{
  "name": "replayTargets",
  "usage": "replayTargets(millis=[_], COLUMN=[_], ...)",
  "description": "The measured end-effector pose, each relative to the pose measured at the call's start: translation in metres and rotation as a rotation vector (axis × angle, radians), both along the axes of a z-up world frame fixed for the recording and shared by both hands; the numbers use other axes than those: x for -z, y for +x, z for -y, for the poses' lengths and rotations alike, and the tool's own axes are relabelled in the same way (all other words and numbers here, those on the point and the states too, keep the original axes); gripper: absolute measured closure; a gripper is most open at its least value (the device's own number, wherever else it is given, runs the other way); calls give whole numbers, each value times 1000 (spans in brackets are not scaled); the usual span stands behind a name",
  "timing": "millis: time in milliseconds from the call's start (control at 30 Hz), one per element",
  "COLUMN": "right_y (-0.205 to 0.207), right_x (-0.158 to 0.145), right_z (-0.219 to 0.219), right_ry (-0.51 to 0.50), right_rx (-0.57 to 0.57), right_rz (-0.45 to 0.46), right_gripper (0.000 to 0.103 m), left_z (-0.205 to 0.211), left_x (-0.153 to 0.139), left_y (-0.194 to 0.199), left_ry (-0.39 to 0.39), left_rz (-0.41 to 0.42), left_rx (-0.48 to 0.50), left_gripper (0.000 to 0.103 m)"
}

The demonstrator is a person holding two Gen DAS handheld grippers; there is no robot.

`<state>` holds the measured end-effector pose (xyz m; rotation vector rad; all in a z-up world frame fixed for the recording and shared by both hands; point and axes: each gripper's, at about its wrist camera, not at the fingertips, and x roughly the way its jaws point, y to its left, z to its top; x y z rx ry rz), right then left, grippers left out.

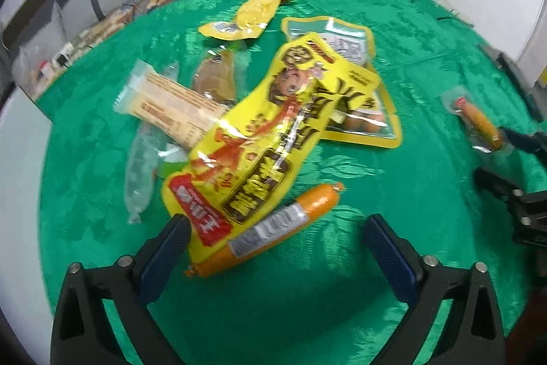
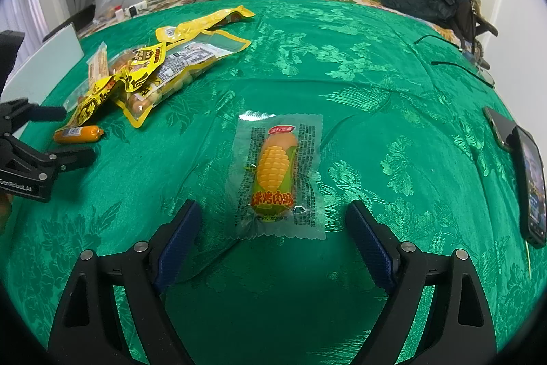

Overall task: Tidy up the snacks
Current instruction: 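Grasp the large orange sausage with left tool while right grasps the corn packet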

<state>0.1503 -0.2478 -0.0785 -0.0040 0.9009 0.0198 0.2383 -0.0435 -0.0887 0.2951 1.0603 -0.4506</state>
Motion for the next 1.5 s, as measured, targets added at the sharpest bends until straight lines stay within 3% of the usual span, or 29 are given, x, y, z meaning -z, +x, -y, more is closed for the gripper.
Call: replayTargets(millis=[167, 267, 367, 633, 733, 867, 967, 1033, 1133, 1167, 1233, 1300, 1367, 1500], right_y=[0, 0, 0, 0, 0, 0, 0, 0, -1, -1, -2, -4, -10, -30], right_x=[0, 0, 0, 0, 0, 0, 0, 0, 0, 0, -1, -2, -6, -18], right_z=[1, 1, 1, 1, 1, 1, 1, 1, 1, 1, 2, 4, 14, 64], right_ry=[0, 0, 0, 1, 1, 1, 0, 1, 2, 3, 9, 30, 111, 443], right_rx=[0, 0, 0, 0, -1, -1, -1, -2, -2, -1, -2, -3, -1, 107], right_rz=[0, 0, 0, 0, 0, 0, 0, -1, 0, 0, 1, 9, 40, 150], right_gripper=[13, 13, 13, 13, 13, 13, 13, 13, 13, 13, 13, 13, 14, 14], left_z=[2, 0, -1, -11, -6, -7, 0, 11, 21, 22, 24, 21, 11, -27], left_x=[-5, -13, -20, -15, -16, -30, -27, -16, -8, -9, -11, -11, -12, -24], left_y=[-12, -28, -40, -26, -30, -50, -67, -81, -96, -100, -107, -113, -112, -109], left_ry=[-39, -119, -125, -129, -109, -173, -131, -21, 77, 70, 94, 118, 76, -97], left_rz=[-60, -144, -158, -148, -142, -172, -183, -164, -111, -111, -75, -36, -37, -51], left_rx=[48, 126, 168, 27, 66, 178, 255, 309, 343, 343, 296, 240, 157, -49], left_gripper=[29, 29, 29, 28, 28, 28, 28, 29, 48, 68, 87, 87, 88, 88])
